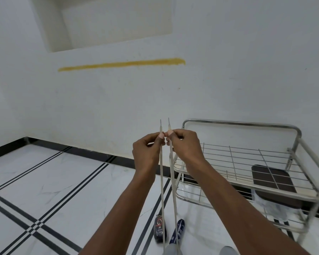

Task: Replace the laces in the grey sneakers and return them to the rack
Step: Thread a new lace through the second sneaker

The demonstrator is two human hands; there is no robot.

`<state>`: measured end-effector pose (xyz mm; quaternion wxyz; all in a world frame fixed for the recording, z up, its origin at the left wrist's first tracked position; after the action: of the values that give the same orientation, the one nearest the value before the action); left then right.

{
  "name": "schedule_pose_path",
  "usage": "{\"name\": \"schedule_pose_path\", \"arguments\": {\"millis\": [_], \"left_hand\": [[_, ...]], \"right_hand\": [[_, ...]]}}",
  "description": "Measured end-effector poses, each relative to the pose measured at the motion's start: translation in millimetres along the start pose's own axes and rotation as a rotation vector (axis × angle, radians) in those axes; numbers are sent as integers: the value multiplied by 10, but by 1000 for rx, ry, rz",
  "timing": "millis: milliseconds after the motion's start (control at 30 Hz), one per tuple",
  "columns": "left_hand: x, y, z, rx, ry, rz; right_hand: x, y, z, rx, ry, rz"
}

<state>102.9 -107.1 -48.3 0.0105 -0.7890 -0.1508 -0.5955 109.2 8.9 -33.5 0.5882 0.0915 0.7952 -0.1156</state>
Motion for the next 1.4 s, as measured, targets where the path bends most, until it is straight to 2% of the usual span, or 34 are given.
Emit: {"name": "schedule_pose_path", "arguments": {"millis": [200, 367, 667, 800, 900, 1133, 1333, 1400], "left_hand": [[-80, -4, 9, 5, -3, -16], [-712, -9, 257, 14, 42, -83], [-2724, 13, 1460, -54, 442, -302], [-3183, 40, 1900, -71, 576, -440], [-3330, 73, 2220, -151, 626, -561], [-3391, 96, 2520, -289, 455, -668], [-3422, 74, 2566, -304, 308, -620], [-3456, 54, 2581, -296, 307, -611]], "right_hand": [[86, 13, 8, -14, 2, -1], [723, 136, 250, -71, -57, 60], [2798, 503, 1485, -252, -355, 382], [3264, 622, 1897, -377, -432, 446], [3445, 659, 2108, -466, -435, 521], [3581, 630, 2195, -491, -420, 616], [3671, 620, 2309, -480, -409, 633], [3719, 616, 2353, -462, -426, 638]]}}
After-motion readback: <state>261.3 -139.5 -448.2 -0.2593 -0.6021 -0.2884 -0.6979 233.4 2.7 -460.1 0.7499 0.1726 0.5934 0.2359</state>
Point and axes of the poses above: each hand's wrist, its own z-axis away from the middle knuckle, its own y-axis out of the back of the hand, x = y × z, the point moved 1 cm from there along -z, towards the middle knuckle, and after that the axes turned 12 degrees about -z, right-handed, at the moved point
